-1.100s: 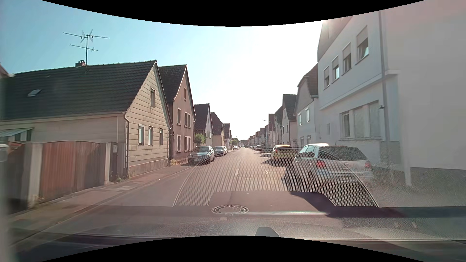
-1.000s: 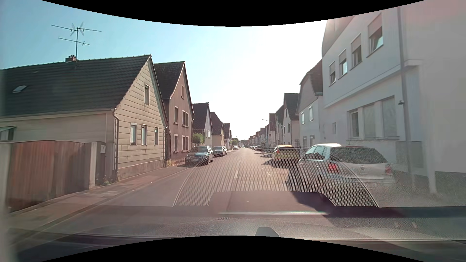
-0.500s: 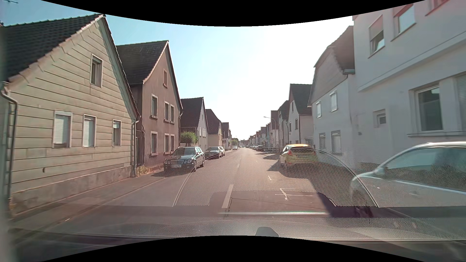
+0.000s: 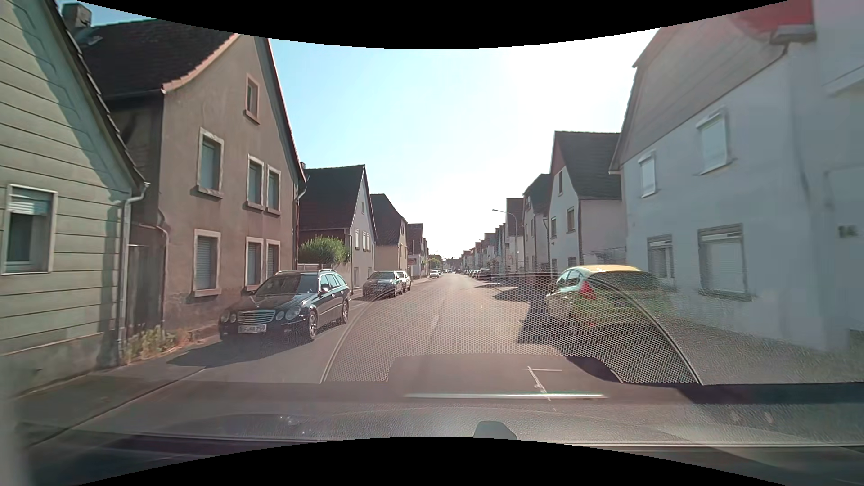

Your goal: Follow the waypoints while adhering to traffic rules and regulations

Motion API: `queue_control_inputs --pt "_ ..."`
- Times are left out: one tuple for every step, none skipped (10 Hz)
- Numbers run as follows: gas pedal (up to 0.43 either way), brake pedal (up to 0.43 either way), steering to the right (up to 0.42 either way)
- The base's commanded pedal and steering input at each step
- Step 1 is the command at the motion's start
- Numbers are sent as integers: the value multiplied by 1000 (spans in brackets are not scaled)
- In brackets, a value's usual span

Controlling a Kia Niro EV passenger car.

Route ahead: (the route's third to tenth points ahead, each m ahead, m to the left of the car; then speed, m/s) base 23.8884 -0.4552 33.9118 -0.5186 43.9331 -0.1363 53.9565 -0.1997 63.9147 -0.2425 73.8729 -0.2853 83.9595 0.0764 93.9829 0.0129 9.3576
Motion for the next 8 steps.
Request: queue_control_inputs --pt "79 0 -1" --pt "79 0 0" --pt "79 0 1" --pt "79 0 3" --pt "79 0 5" --pt "79 0 5" --pt "79 0 5" --pt "79 0 5"
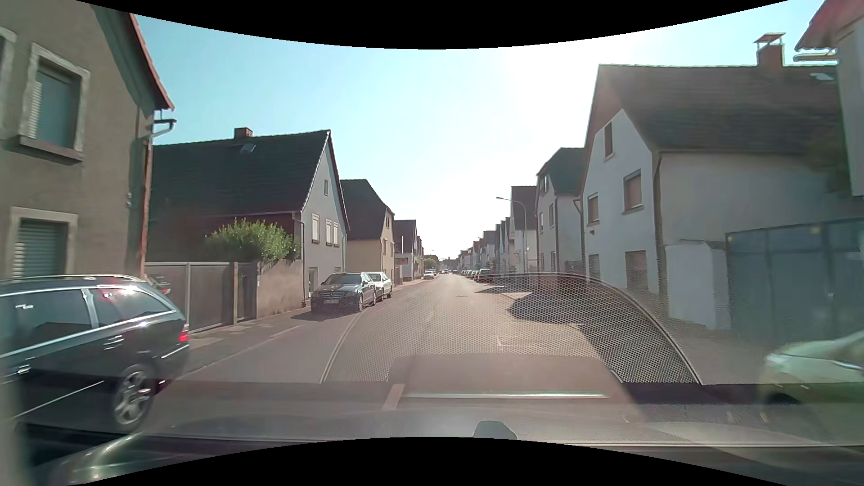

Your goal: Follow the waypoints while adhering to traffic rules and regulations

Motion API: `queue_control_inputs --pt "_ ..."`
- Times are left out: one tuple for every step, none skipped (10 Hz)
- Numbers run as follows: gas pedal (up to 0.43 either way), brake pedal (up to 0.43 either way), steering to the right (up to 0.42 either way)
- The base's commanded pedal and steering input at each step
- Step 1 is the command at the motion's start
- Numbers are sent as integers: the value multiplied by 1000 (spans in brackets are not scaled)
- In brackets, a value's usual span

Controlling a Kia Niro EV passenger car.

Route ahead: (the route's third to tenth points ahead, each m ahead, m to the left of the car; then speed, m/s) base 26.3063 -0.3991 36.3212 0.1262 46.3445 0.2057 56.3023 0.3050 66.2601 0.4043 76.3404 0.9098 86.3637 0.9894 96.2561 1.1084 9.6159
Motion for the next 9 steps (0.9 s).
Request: queue_control_inputs --pt "79 0 5" --pt "98 0 5" --pt "110 0 5" --pt "110 0 5" --pt "118 0 2" --pt "118 0 0" --pt "118 0 1" --pt "118 0 2" --pt "118 0 2"
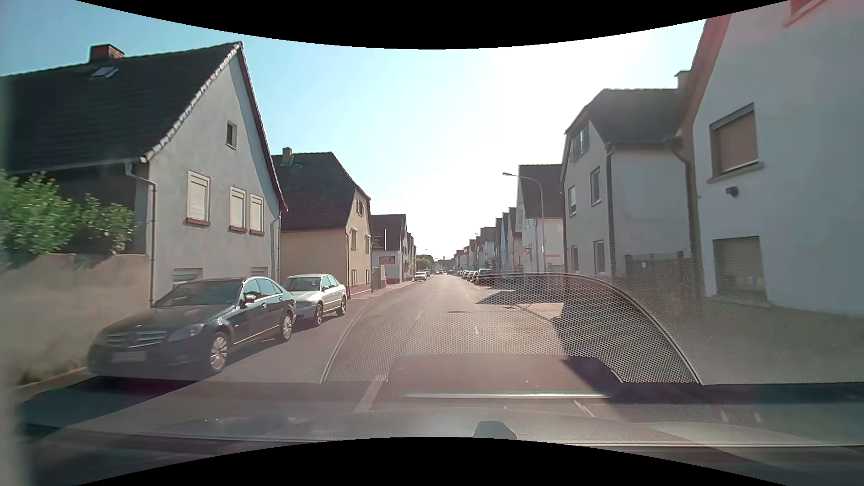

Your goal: Follow the waypoints while adhering to traffic rules and regulations

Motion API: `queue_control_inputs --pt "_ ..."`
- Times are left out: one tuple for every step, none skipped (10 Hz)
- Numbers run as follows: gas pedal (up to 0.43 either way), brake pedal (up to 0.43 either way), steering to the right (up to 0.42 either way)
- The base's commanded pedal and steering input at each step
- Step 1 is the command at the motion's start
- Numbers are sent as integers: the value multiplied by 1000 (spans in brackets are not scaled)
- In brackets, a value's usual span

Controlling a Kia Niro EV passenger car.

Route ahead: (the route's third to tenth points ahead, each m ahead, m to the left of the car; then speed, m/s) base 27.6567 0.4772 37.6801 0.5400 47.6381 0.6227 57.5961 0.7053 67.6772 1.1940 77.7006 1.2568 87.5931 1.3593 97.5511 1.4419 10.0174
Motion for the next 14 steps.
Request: queue_control_inputs --pt "118 0 2" --pt "118 0 1" --pt "118 0 -1" --pt "118 0 -5" --pt "118 0 -8" --pt "118 0 -11" --pt "118 0 -11" --pt "118 0 -9" --pt "118 0 -6" --pt "118 0 -5" --pt "118 0 -6" --pt "118 0 -5" --pt "118 0 -6" --pt "118 0 -8"
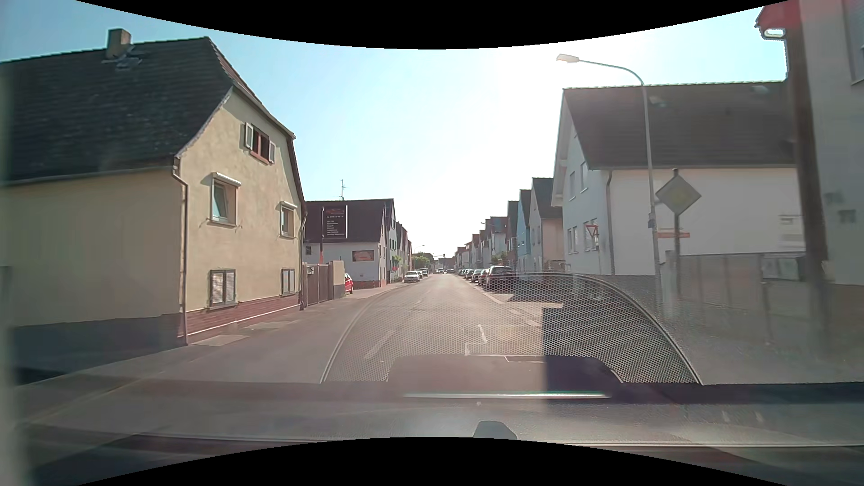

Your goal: Follow the waypoints while adhering to traffic rules and regulations

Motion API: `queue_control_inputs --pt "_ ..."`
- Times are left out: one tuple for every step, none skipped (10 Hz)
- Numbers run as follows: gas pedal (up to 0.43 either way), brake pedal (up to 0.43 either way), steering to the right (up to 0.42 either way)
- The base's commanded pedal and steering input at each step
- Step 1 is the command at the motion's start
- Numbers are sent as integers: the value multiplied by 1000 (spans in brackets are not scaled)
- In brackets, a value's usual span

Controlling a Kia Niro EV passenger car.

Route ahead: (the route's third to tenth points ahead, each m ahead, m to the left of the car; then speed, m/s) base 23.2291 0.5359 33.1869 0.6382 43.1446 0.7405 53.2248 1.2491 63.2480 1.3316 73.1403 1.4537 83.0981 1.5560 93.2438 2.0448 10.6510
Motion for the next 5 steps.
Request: queue_control_inputs --pt "118 0 -8" --pt "118 0 -8" --pt "118 0 -7" --pt "118 0 -7" --pt "110 0 -7"
